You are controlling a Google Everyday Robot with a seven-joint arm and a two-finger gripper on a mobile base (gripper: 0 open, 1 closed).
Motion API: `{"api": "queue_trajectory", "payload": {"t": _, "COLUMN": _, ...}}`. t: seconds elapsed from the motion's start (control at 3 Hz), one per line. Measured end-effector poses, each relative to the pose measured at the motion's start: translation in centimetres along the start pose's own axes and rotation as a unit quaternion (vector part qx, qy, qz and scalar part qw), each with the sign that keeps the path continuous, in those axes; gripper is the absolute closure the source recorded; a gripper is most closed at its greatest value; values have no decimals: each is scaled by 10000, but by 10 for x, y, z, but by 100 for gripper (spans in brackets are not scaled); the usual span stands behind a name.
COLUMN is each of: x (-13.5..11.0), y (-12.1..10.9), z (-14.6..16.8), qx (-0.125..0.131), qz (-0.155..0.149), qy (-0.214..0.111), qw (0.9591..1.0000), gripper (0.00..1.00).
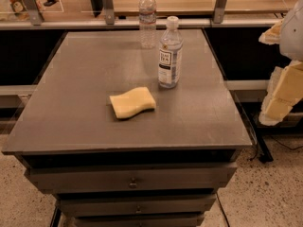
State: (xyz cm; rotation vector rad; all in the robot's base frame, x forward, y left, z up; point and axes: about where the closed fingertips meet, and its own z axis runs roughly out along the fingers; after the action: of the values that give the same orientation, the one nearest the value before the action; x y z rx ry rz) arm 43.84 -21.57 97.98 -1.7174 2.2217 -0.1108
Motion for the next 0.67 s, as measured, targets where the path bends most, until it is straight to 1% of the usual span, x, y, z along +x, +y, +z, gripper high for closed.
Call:
{"api": "queue_trajectory", "payload": {"t": 0.33, "x": -1, "y": -1, "z": -2, "qx": 51, "qz": -6, "qy": -15, "qw": 10000, "gripper": 19}}
{"api": "queue_trajectory", "payload": {"t": 0.67, "x": -2, "y": -1, "z": -4, "qx": 93, "qz": -11, "qy": -26, "qw": 10000, "gripper": 18}}
